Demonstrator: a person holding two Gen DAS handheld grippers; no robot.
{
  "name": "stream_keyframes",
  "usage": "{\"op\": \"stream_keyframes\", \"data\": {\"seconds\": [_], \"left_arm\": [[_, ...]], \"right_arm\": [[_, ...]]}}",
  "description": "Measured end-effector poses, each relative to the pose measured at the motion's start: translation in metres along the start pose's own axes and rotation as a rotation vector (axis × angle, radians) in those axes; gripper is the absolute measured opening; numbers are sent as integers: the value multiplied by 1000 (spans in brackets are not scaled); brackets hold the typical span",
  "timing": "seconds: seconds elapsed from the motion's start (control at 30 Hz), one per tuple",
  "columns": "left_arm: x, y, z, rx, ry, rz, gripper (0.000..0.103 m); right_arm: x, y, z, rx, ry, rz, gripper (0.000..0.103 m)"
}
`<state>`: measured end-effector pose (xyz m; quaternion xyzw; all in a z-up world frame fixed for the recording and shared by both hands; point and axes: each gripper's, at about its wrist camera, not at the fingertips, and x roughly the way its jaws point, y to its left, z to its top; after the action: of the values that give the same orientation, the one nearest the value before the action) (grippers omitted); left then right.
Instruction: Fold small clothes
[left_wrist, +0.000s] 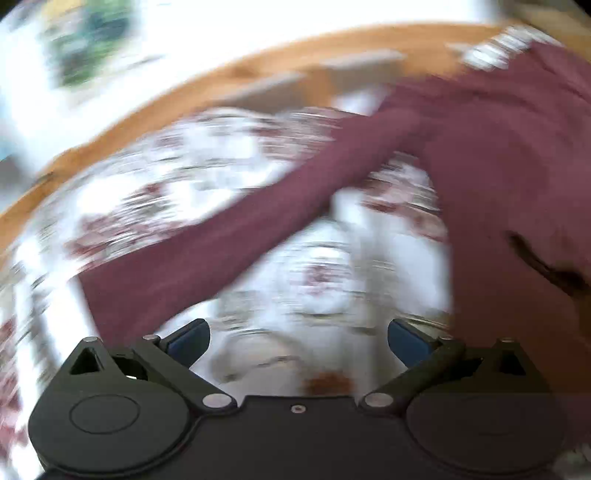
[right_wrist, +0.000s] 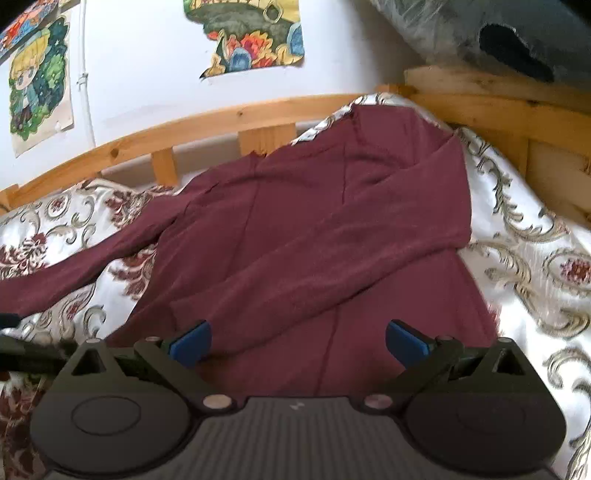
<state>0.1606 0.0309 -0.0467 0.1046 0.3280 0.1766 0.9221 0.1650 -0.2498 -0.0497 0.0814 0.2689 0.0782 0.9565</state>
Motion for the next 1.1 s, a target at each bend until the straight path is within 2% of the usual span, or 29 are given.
{"op": "stream_keyframes", "data": {"seconds": [0.07,0.13,0.2,0.27,0.37,0.47,0.63,0.73,0.8,0.9,0.97,1.0,1.03,1.07,1.1], "left_arm": [[-9,17,-7,-85,-45,120,102],[-14,32,-12,-112,-103,224,102],[-9,47,-10,-115,-142,288,102],[5,65,-3,-123,-129,332,102],[25,89,4,-155,-85,343,102],[47,105,11,-195,-54,310,102],[70,116,16,-247,-19,298,100],[81,125,19,-289,18,291,90],[82,130,19,-318,11,292,84],[77,135,19,-344,-7,311,61],[73,135,20,-350,-17,305,36],[72,135,22,-342,-19,298,29],[71,132,24,-323,-15,292,17],[71,127,27,-295,-9,288,11],[69,122,30,-278,-8,293,10]], "right_arm": [[0,-1,-3,10,18,9,103],[0,-1,-6,15,31,12,103],[-1,-2,-6,27,30,14,103],[-3,-4,-5,37,24,19,103],[-4,-8,-4,54,26,13,103],[-3,-10,-5,73,41,8,103],[0,-8,-7,69,58,5,103],[1,-6,-9,56,63,8,103],[2,-4,-10,48,69,8,103],[4,-3,-11,42,77,8,103],[5,-2,-12,39,82,9,103],[6,-1,-12,37,84,10,103],[6,0,-12,33,86,11,103],[7,1,-12,31,88,10,103],[7,0,-12,30,88,10,103]]}}
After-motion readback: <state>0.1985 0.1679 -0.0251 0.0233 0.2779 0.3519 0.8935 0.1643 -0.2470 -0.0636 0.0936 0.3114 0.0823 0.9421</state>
